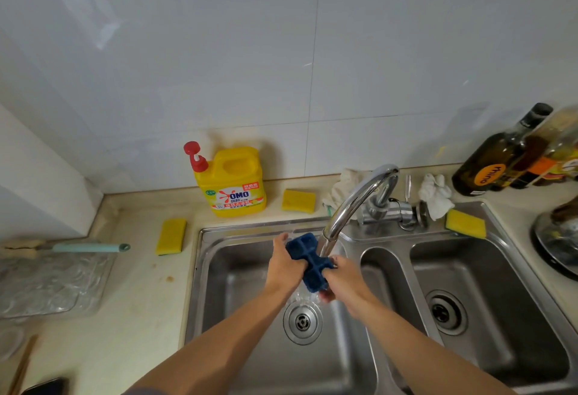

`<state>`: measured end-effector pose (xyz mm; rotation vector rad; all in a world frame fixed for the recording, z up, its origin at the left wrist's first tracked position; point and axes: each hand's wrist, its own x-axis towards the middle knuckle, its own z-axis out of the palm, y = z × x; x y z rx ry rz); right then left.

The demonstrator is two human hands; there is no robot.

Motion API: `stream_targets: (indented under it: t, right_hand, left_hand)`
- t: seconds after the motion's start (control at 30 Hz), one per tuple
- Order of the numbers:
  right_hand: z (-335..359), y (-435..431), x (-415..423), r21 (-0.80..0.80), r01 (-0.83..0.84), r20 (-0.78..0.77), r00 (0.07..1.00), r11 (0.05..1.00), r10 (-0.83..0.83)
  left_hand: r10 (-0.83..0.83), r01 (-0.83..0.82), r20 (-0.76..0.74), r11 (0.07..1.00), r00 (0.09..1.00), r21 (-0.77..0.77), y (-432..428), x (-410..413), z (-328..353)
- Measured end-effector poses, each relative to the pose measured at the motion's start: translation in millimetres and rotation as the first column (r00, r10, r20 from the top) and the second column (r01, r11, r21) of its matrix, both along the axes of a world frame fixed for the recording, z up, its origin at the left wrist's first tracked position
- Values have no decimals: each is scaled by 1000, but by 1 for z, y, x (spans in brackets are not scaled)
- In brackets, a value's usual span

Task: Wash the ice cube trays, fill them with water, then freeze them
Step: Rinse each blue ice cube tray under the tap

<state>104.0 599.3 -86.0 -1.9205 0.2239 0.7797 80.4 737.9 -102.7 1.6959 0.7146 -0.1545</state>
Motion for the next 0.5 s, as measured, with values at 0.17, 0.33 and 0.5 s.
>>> stream_targets:
  t: [0.17, 0.33, 0.5]
  right_hand:
    - [2, 3, -4, -49, -17, 110, 994, 999, 22]
    - [3, 0, -7, -116, -156, 114, 979, 981, 169]
    - [0, -6, -6, -88, -168, 60, 983, 982, 173]
  left_hand:
    - [155, -205, -186, 933, 970, -294, -16, -2, 4]
    - [58, -73, -76, 973, 995, -218, -12, -2, 5]
    - [-44, 24, -119, 986, 992, -167, -14, -3, 3]
